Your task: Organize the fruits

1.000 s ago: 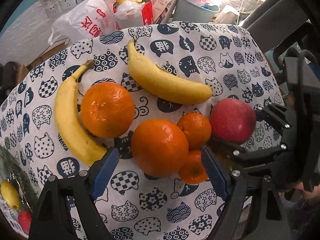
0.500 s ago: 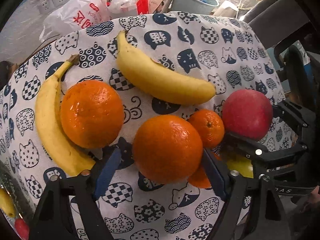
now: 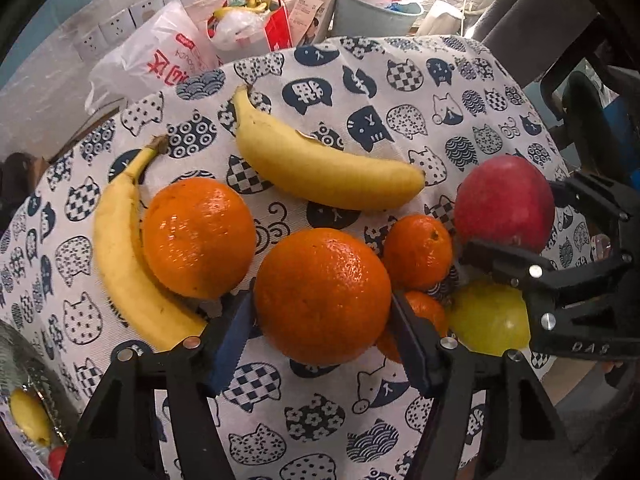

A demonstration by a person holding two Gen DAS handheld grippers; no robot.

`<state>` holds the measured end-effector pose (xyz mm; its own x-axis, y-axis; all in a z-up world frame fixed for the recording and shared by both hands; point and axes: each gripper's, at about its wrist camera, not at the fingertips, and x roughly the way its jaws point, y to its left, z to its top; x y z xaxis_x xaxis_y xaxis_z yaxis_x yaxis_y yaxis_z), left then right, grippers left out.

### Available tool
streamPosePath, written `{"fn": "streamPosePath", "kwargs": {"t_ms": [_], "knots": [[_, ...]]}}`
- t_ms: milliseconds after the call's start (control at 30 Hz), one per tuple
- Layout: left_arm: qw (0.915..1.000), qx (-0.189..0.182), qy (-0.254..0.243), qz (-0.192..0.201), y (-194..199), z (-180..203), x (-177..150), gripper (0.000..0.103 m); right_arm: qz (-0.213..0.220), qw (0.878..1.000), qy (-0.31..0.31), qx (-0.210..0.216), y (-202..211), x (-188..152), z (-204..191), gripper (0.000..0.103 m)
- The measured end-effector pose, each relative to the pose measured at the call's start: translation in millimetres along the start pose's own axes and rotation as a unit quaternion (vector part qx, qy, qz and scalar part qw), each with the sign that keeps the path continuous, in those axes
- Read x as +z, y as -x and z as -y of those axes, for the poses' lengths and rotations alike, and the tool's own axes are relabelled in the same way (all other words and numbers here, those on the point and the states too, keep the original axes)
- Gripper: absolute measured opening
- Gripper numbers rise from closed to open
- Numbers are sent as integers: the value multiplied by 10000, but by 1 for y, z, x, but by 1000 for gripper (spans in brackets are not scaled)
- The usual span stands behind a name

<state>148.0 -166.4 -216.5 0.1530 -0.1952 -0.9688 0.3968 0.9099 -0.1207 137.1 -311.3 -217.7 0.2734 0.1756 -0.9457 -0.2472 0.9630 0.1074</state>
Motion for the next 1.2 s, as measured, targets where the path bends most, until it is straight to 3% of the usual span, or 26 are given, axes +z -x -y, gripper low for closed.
{"fn": "streamPosePath", "kwargs": {"t_ms": [600, 1200], "knots": [[9979, 174, 49, 615, 74, -12, -28, 69, 816, 9967, 15, -25, 68, 10, -24, 77], [9908, 271, 406, 1263, 151, -51, -71, 69, 1490, 9886, 194, 53, 133, 21, -59, 77]]}}
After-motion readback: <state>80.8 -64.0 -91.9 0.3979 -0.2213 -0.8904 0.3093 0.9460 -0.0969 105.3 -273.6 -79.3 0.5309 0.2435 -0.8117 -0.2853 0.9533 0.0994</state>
